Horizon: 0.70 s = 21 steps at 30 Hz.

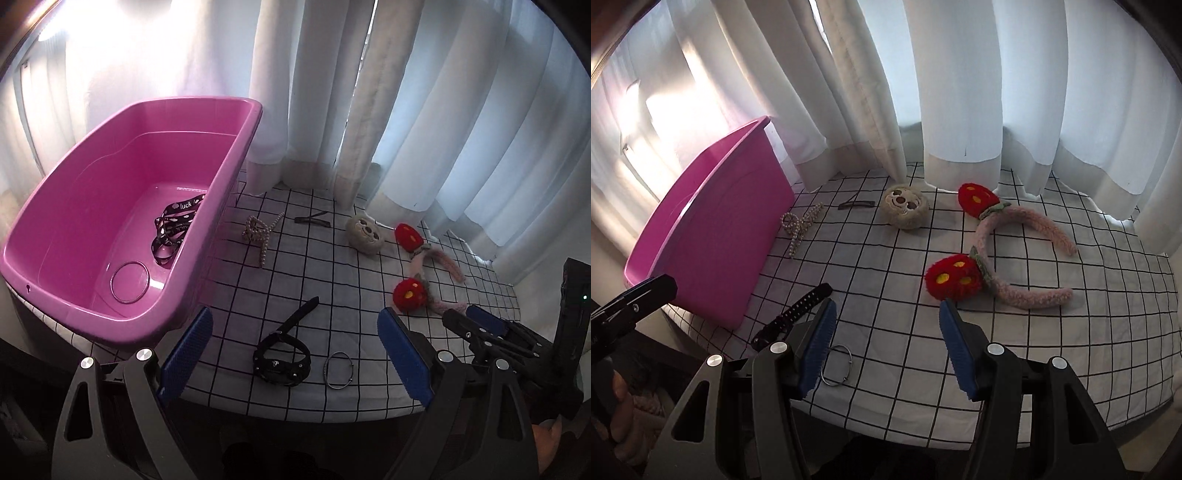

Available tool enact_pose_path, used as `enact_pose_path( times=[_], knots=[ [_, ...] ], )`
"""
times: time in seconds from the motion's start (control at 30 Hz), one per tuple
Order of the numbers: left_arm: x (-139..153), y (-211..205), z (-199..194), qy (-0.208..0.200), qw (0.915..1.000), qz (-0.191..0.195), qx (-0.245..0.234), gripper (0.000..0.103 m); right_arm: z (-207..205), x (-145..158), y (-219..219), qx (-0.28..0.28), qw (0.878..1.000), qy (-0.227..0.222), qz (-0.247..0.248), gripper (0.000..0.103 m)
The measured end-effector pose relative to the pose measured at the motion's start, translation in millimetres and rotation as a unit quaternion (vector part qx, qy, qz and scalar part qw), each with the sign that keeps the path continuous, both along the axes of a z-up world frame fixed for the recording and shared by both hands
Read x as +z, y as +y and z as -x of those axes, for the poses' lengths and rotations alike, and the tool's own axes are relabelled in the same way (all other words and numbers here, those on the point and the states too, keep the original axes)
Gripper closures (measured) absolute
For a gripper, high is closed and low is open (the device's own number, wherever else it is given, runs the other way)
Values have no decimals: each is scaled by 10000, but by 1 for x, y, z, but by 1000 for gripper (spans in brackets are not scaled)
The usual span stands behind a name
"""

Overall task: Organize jewelry
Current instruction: 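Withdraw both tools from the tub back over the table, then grasp the small metal ring with the right tool while the left tool grasps the black watch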

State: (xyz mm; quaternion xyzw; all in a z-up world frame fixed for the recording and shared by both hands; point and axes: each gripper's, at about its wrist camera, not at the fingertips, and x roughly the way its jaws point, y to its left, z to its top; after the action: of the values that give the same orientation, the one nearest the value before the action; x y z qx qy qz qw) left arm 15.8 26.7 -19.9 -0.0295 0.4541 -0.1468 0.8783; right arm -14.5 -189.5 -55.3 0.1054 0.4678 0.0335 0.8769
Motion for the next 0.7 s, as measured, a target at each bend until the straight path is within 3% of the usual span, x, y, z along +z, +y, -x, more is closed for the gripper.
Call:
enact_pose_path(
  times=[0.3,0.7],
  knots=[
    [-34,11,19,330,9992,-173,145,14,-2,-66,54,753,9958,501,142,47],
    [-54,19,25,423,9980,-361,287,14,-9,-106,82,988,9922,638,412,47]
  ],
)
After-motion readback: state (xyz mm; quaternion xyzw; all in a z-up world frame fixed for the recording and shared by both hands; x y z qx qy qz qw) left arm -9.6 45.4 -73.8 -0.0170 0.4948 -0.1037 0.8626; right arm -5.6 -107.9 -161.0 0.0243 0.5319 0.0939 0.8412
